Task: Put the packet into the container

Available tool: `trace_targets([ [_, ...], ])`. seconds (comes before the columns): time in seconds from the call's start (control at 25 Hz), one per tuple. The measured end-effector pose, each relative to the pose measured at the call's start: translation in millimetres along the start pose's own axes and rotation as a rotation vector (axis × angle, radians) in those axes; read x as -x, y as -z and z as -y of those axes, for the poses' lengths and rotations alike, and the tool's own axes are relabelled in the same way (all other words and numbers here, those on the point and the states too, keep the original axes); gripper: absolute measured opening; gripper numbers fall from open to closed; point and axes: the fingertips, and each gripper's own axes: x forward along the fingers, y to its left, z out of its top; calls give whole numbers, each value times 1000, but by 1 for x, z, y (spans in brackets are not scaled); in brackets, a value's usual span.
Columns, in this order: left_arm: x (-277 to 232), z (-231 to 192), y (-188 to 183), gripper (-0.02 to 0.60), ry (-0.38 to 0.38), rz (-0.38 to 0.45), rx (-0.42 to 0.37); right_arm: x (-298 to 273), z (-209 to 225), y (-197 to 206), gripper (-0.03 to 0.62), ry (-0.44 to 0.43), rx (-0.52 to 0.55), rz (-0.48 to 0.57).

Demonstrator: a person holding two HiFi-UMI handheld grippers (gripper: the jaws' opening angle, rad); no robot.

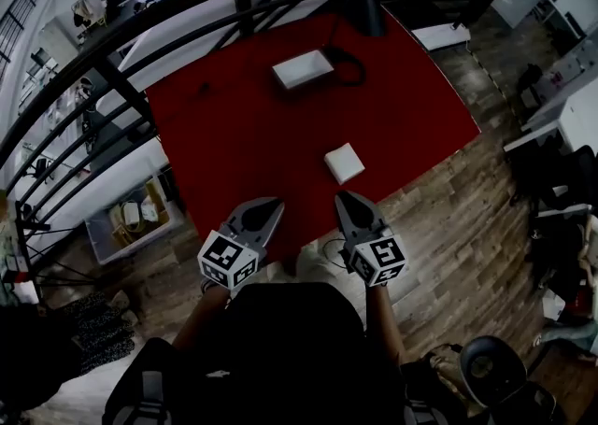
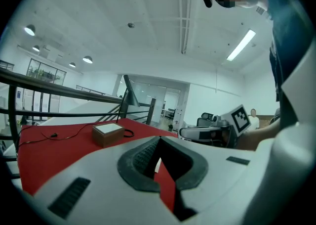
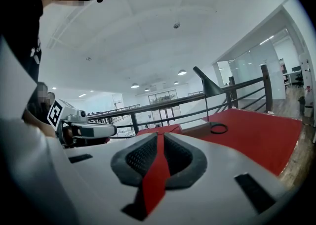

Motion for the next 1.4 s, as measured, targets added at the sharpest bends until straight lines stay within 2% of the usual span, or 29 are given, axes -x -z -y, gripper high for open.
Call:
trace_targets([
  [0.24,-38,-21,-10,3,-18,-5,-6,-28,34,-3,28,-12,26,-21],
  [0.28,-46,-22,-12,3,-16,-6,-8,-32,41,-1,49,-12,28,-32],
  [0.32,-53,-24,-13,3,-14,-8,-10,-36,48,2,95,-13,30,-46],
  [0.48,-71,-30,-15,3,-17,-19,-14,-53,75,26,199,-12,59,-138],
  [0.64,-76,-38,-14,3,-32,-26,-9,-77,104,61,362,-2,82,-276],
  [0.76,-83,-41,-15,3,-40,-26,-7,-93,131,88,419,23,97,-392],
  [0.96,-85,-43,-16,3,-55,-24,-5,-107,156,132,437,35,139,-578],
  [1.12,-85,-49,-16,3,-68,-25,-2,-117,167,163,443,39,155,-685],
  [1.4,-87,-52,-16,3,-89,-22,3,-124,176,186,443,40,165,-770],
])
